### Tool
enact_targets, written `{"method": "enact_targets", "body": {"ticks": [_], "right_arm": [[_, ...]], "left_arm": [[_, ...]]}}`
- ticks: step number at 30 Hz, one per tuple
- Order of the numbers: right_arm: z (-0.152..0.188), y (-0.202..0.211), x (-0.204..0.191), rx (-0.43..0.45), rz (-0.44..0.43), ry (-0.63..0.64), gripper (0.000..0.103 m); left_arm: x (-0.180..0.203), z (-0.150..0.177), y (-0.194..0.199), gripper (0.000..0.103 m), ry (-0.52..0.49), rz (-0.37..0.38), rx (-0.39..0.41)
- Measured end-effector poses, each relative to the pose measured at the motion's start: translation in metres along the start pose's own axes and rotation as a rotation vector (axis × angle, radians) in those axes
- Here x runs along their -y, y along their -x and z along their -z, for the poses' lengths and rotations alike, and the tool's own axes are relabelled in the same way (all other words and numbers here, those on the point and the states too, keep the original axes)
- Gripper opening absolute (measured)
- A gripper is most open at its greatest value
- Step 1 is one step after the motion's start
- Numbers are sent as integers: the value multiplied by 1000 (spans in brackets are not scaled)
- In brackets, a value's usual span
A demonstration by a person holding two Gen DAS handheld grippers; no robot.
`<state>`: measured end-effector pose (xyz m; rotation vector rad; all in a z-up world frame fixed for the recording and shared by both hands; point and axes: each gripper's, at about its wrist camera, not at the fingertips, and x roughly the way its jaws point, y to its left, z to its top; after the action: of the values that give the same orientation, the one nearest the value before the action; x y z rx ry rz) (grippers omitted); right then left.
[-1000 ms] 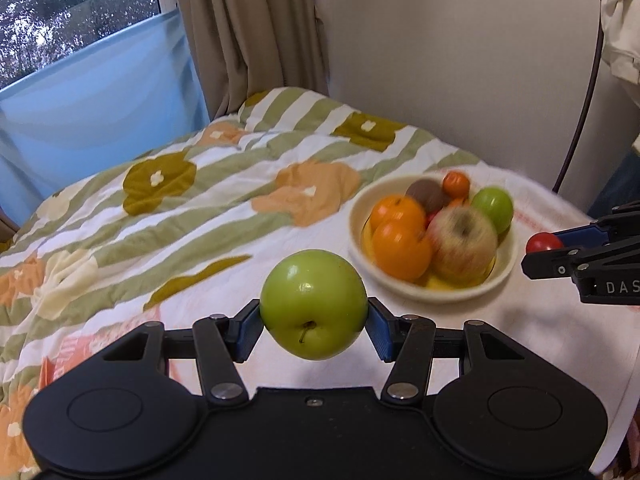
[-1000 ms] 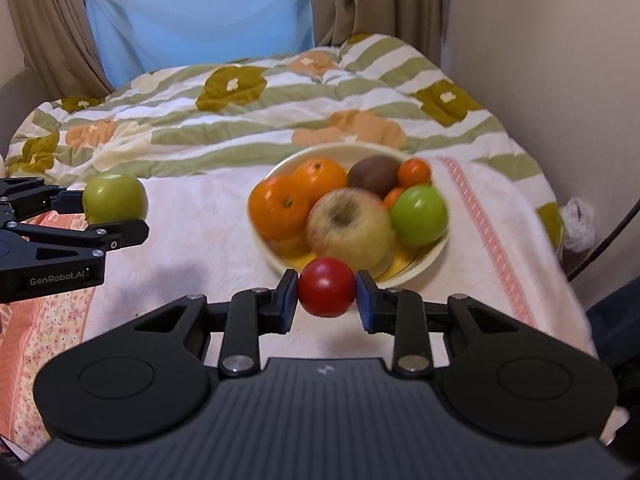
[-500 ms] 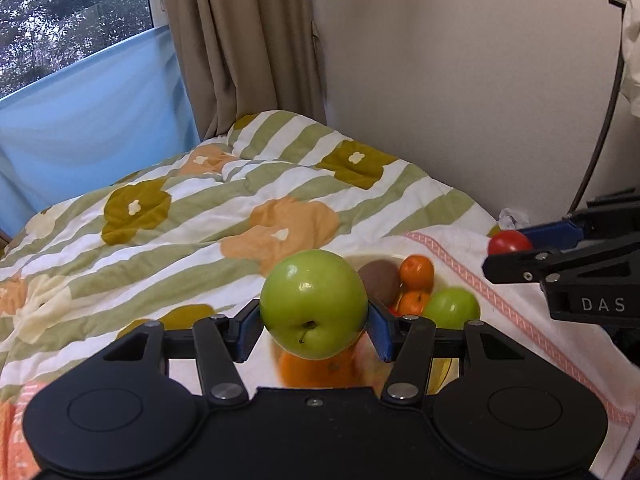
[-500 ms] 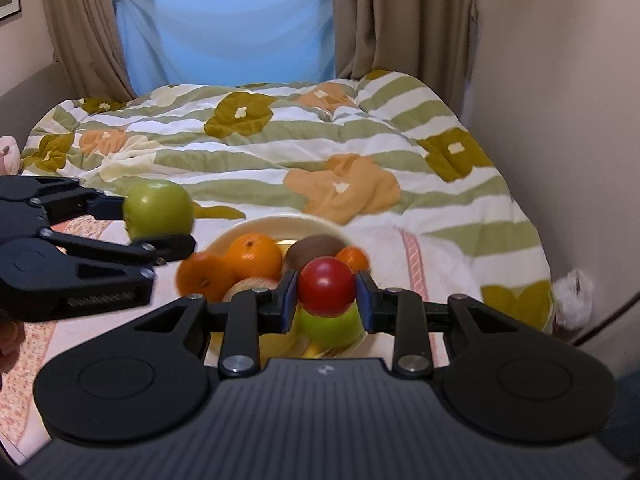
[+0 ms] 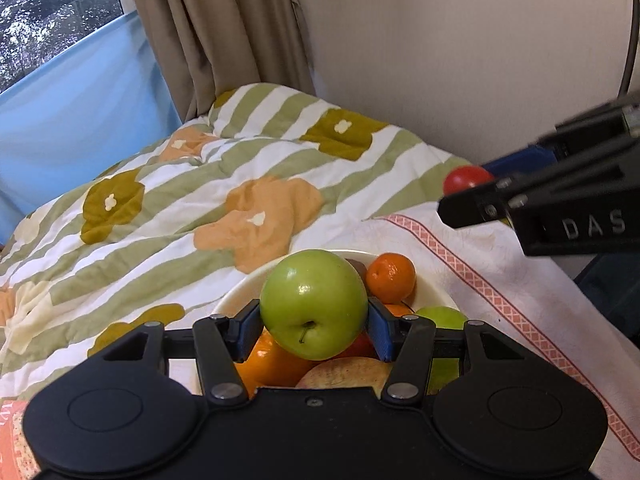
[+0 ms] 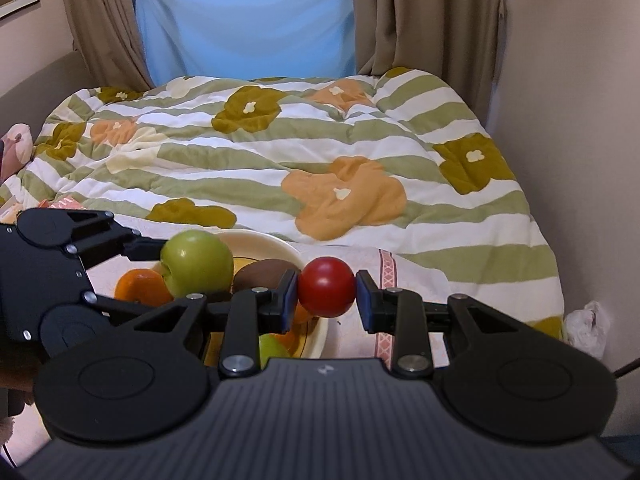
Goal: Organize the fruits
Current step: 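Carry the green apple in the left tool while the right tool carries the tomato over the bowl, then open the left tool releasing the apple while the right tool releases the tomato into the bowl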
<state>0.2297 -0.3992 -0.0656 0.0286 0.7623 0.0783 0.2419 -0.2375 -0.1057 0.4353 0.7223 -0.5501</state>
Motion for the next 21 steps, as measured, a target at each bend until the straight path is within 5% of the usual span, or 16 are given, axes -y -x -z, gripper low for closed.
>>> {"method": "enact_targets", "body": {"ticks": [7, 13, 21], "right_arm": [[-2, -12, 6, -10, -28, 5, 46], [-6, -21, 7, -17, -59, 17, 46], [-26, -36, -6, -9, -117, 55, 46]], "left_arm": [[10, -1, -13, 61, -35, -26, -28], [12, 0, -4, 87, -40, -47, 9], [-1, 5, 14, 87, 9, -77, 10]]}}
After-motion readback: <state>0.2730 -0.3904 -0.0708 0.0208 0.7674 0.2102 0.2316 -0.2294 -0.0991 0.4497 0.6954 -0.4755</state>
